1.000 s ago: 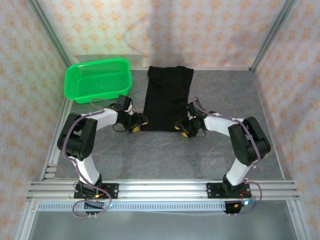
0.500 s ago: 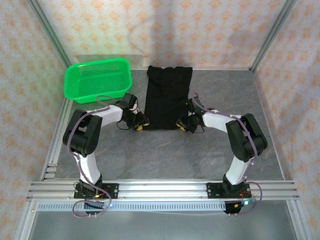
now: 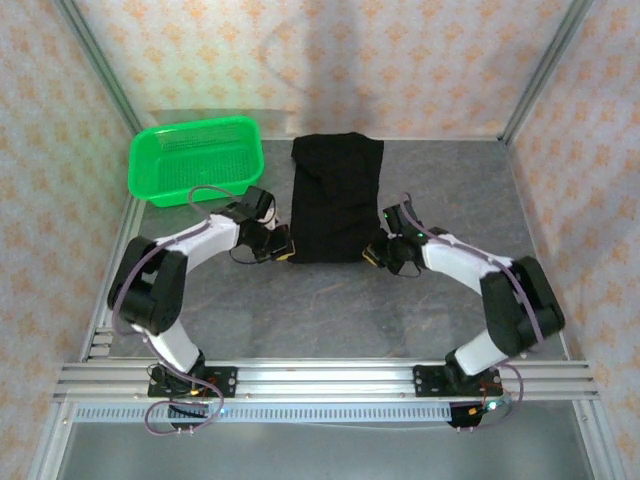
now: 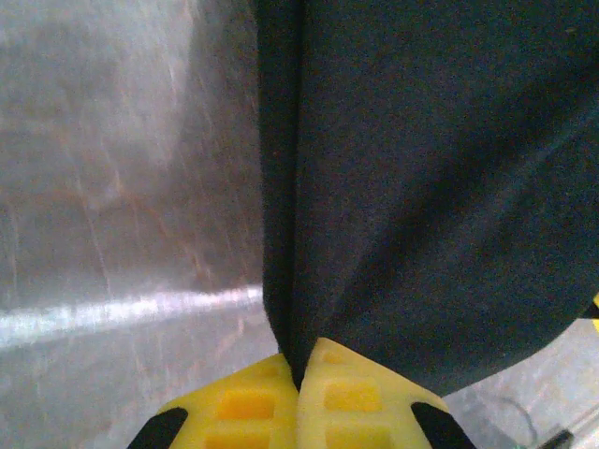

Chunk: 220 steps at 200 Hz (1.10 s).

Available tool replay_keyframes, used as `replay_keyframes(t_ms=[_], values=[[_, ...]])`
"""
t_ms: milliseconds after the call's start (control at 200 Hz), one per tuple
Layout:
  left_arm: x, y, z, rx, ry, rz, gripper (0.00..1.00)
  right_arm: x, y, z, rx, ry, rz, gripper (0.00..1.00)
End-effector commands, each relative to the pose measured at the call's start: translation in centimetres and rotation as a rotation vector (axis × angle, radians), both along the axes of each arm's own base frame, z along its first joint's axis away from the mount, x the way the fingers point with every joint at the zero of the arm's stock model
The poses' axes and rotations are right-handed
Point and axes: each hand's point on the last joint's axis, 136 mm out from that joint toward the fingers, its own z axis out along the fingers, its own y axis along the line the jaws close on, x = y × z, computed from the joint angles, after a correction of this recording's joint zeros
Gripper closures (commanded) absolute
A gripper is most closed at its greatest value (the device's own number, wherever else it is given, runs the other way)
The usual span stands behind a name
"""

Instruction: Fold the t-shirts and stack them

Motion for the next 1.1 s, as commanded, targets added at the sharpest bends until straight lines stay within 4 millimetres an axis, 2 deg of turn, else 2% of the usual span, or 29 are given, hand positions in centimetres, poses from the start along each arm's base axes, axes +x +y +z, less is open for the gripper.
replay_keyframes(t_ms=[0, 90, 140, 175, 295, 420, 525, 651, 751, 836, 941, 1096], values=[[-3.5, 1.4, -1.0, 0.073, 0.042, 0.001, 1.00, -3.5, -1.3, -0.4, -0.012, 0.047, -0.048, 1.00], [-5.8, 1.7, -1.6, 0.078, 0.061, 0.014, 1.00, -6.4, -1.5, -1.0, 0.016, 0.072, -0.066, 1.00], [-6.9, 2.0, -1.2, 0.080, 0.049, 0.029, 1.00, -8.2, -1.8, -1.3, 0.007, 0.083, -0.075, 1.00], [-7.6, 2.3, -0.9, 0.085, 0.042, 0.039, 1.00, -9.1, -2.0, -0.5, 0.013, 0.061, -0.077, 1.00], [-10.4, 2.6, 0.5, 0.091, 0.019, 0.044, 1.00, -12.7, -2.7, 0.2, 0.029, 0.066, -0.090, 1.00], [-13.5, 2.7, 1.5, 0.083, 0.009, 0.055, 1.00, -15.6, -3.1, 1.0, 0.035, 0.070, -0.076, 1.00], [-15.8, 2.8, 1.8, 0.051, 0.019, 0.087, 1.00, -17.1, -3.0, 1.8, 0.058, 0.075, -0.061, 1.00], [-17.2, 3.7, 3.3, 0.052, -0.003, 0.118, 1.00, -17.7, -1.9, 3.5, 0.061, 0.058, -0.024, 1.00], [-17.2, 3.6, 4.6, 0.015, -0.026, 0.137, 1.00, -17.8, -0.6, 4.3, 0.042, 0.051, 0.015, 1.00], [-16.9, 3.3, 5.3, 0.010, -0.031, 0.128, 1.00, -17.1, 0.4, 5.4, 0.030, 0.030, 0.034, 1.00], [-15.7, 3.3, 7.0, 0.039, -0.075, 0.118, 1.00, -15.4, 0.8, 7.8, -0.014, -0.042, 0.040, 1.00], [-13.2, 2.1, 10.3, 0.003, -0.100, 0.099, 1.00, -13.1, 1.2, 10.5, -0.056, -0.075, 0.057, 1.00]])
